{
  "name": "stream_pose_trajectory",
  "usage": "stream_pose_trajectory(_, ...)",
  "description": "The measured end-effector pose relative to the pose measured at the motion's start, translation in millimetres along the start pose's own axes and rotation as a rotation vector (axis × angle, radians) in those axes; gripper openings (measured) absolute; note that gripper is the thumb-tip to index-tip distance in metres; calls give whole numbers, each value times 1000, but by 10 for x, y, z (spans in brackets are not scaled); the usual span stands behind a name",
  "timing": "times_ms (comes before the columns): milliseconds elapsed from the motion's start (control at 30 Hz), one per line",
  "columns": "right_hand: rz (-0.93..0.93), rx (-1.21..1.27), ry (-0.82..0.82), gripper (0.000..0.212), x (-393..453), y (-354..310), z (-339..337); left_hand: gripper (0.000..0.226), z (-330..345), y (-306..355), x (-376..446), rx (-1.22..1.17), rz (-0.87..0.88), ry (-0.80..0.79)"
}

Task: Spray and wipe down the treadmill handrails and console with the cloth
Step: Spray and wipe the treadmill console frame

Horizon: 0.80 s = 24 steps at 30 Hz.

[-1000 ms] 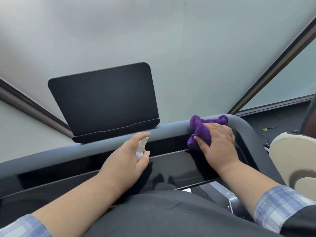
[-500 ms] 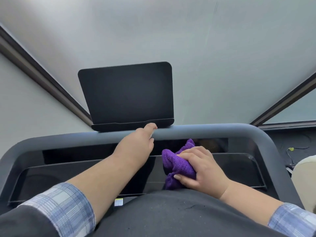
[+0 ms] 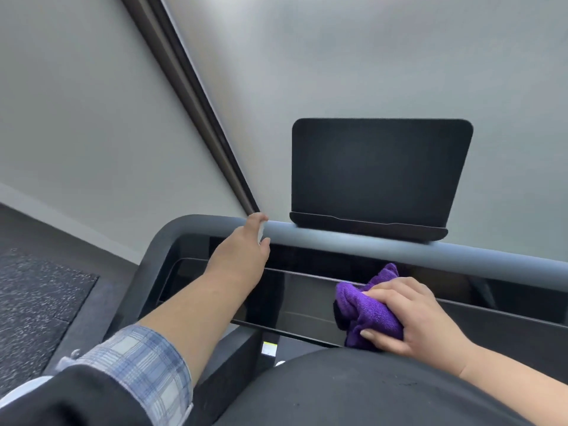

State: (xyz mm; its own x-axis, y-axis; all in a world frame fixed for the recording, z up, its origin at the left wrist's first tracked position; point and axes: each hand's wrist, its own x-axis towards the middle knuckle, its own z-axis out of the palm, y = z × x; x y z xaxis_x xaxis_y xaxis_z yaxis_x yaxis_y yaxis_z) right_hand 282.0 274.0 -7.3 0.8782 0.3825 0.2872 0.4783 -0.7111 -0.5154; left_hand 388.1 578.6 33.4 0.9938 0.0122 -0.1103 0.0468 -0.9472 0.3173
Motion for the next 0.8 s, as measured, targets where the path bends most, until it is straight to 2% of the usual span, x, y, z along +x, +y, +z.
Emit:
stream_pose_trajectory(133, 24, -21, -15, 59, 104, -175, 84, 35, -40, -192, 124, -22, -21, -51)
stream_pose_trajectory(233, 126, -4, 34, 60, 108, -253, 106, 39, -23, -202, 123, -97, 2, -39)
stream_pose_trajectory(367, 381, 5, 258, 38, -21, -181, -40, 46, 57, -154, -42, -195, 73, -39)
stream_pose_trajectory(467, 585, -123, 387, 36, -135, 46, -268, 48, 158, -99, -232, -273, 137, -58)
stream_pose_trajectory(533, 729, -206, 341, 43, -188, 209, -359, 48, 212, -52, -363, -299, 178, -67)
stream_pose_trajectory(633, 874, -318, 141, 57, -175, 321, -248, 49, 241, -34, -500, -353, 236, -109)
stream_pose_trajectory(800, 811, -353, 33, 70, 152, 58, 222, 50, 150, -221, -684, -397, 324, -173)
